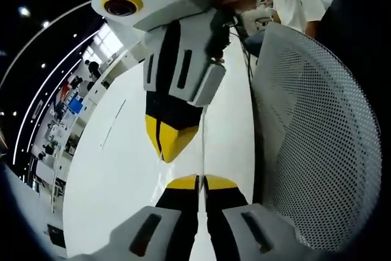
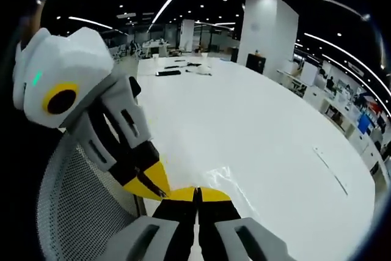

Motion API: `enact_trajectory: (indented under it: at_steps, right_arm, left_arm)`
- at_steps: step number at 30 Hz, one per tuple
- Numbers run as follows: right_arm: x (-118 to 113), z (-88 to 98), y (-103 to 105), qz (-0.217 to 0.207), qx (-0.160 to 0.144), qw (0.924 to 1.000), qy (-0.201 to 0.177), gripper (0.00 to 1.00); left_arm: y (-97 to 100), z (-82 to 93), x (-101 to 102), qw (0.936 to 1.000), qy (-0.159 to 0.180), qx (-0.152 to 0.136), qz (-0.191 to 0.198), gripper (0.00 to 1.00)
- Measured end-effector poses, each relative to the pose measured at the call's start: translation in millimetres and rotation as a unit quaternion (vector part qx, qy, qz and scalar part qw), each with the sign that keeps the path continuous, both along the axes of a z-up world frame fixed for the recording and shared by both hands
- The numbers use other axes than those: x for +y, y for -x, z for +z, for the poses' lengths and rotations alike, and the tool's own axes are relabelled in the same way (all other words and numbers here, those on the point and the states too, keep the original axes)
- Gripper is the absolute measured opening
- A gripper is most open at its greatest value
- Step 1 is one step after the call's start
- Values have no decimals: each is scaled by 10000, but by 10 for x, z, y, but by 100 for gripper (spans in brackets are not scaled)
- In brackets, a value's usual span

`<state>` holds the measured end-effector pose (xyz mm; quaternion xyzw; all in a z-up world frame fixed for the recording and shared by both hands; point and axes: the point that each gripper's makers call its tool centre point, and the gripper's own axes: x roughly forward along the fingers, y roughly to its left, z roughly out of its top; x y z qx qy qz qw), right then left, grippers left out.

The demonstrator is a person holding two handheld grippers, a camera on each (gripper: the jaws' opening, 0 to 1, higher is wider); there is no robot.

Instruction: Open the resealable bag by pulling the two sides of the seal apart until the entire bag opening is separated and visibly accessible.

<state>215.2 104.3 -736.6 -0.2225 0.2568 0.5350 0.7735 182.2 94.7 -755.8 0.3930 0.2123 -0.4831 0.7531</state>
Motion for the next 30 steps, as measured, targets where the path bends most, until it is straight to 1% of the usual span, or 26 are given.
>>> enact_trajectory:
  at_steps: [4, 6, 10, 16, 19, 22, 23, 24, 27, 30]
  right_arm:
    - [-4, 32, -32, -59, -7, 10000, -54, 0]
    - [-3, 40, -43, -79, -21, 9999, -66, 0]
    - [-7, 66, -80, -131, -88, 9998, -76, 0]
    - [-15, 218, -198, -299, -270, 9988, -287, 0]
    - [-23, 253, -237, -360, -319, 9983, -324, 0]
    - [-37, 282, -282, -479, -367, 9974, -384, 0]
    - [-28, 328, -307, -556, -427, 9962, -515, 0]
    - [-23, 349, -315, -598, -427, 9957, -569, 0]
    - [-23, 402, -361, -699, -552, 9941, -617, 0]
    - [-43, 484, -431, -796, -703, 9921, -662, 0]
  left_arm:
    - [34, -22, 0, 10000, 4, 42, -12, 0]
    - [41, -25, 5, 10000, 12, 49, 30, 0]
    - [59, -45, -5, 9998, 99, 155, 120, 0]
    - [100, -77, -30, 9996, 133, 238, 110, 0]
    - [107, -81, -33, 9995, 147, 251, 108, 0]
    - [119, -62, -46, 9992, 235, 300, 102, 0]
    - [113, -41, -58, 9990, 314, 289, 115, 0]
    - [113, -39, -58, 9990, 320, 304, 121, 0]
    - [89, -56, -53, 9988, 311, 336, 154, 0]
    - [34, -24, -49, 9987, 348, 310, 209, 0]
